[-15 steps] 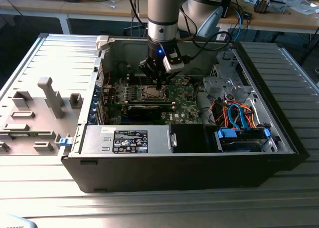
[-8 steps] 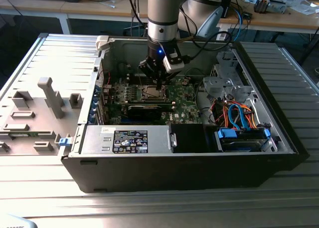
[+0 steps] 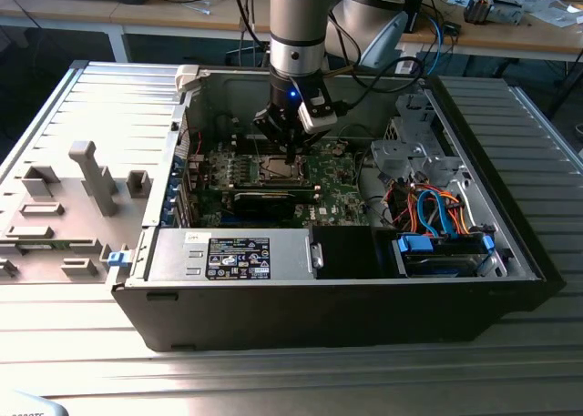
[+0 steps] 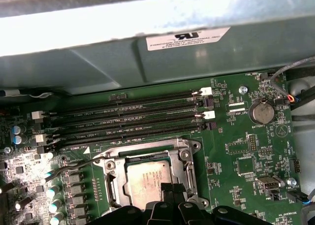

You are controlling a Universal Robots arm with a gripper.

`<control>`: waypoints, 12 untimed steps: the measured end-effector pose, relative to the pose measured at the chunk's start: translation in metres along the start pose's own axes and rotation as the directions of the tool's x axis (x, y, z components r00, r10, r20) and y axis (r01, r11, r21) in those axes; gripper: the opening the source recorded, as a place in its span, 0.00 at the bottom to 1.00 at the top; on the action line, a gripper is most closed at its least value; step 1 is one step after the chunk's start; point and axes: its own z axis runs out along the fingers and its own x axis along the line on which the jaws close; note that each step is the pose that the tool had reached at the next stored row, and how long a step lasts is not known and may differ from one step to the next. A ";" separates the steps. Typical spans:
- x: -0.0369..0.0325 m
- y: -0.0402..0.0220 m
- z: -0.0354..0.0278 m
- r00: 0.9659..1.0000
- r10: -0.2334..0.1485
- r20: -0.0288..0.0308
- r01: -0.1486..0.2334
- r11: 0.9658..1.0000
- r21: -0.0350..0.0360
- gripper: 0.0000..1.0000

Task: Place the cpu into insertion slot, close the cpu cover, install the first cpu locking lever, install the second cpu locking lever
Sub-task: 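Install the first cpu locking lever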

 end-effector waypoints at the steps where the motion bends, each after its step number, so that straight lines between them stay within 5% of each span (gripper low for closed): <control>1: 0.0000 0.0000 0.0000 1.000 -0.001 0.000 0.001 1.000 0.000 0.11; 12: 0.0000 0.0000 0.0000 1.000 -0.007 0.000 0.007 1.000 0.000 0.11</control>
